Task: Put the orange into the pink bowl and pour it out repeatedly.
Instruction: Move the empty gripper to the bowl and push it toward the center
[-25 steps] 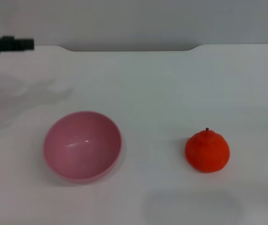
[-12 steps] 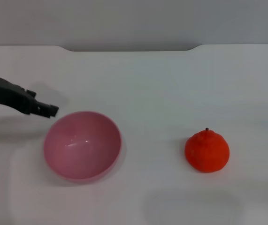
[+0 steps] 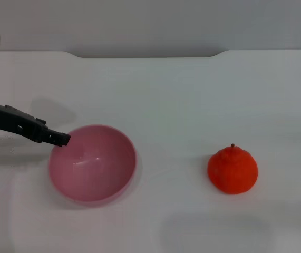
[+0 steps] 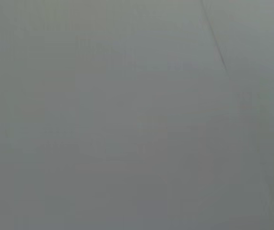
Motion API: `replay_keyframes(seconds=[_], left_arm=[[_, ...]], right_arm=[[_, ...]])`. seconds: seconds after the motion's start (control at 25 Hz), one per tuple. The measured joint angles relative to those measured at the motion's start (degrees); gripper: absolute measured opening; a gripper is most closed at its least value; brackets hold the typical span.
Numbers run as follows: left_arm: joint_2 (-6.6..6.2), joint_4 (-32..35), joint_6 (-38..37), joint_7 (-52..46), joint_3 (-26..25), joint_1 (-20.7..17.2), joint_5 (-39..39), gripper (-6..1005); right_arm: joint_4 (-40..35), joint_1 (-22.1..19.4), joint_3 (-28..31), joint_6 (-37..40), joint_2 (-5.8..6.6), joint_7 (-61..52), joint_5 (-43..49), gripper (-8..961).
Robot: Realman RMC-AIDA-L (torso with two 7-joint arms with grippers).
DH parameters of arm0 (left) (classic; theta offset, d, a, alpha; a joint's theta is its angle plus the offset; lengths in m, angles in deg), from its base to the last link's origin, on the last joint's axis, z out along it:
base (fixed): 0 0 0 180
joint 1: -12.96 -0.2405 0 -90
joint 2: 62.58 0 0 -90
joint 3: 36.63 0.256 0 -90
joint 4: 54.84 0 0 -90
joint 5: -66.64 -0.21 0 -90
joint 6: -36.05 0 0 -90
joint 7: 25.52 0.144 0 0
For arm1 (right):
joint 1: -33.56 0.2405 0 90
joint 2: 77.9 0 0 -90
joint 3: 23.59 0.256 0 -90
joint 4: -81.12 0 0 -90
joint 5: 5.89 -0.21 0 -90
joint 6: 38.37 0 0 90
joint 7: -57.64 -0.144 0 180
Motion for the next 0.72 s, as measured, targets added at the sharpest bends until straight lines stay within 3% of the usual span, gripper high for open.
replay_keyframes(seconds=[0.32, 0.72], left_arm=[[-0.23, -6.17, 2.75, 0.9, 0.24, 0.84, -0.24, 749], [-0.15, -8.65, 4.62, 0.51, 2.22, 1.15, -1.28, 744]], right_arm=[[0.29, -0.14, -0.03, 1.07, -0.04, 0.0, -0.01, 543], [0.73, -0.01, -0.03, 1.4, 0.02, 0.0, -0.02, 537]])
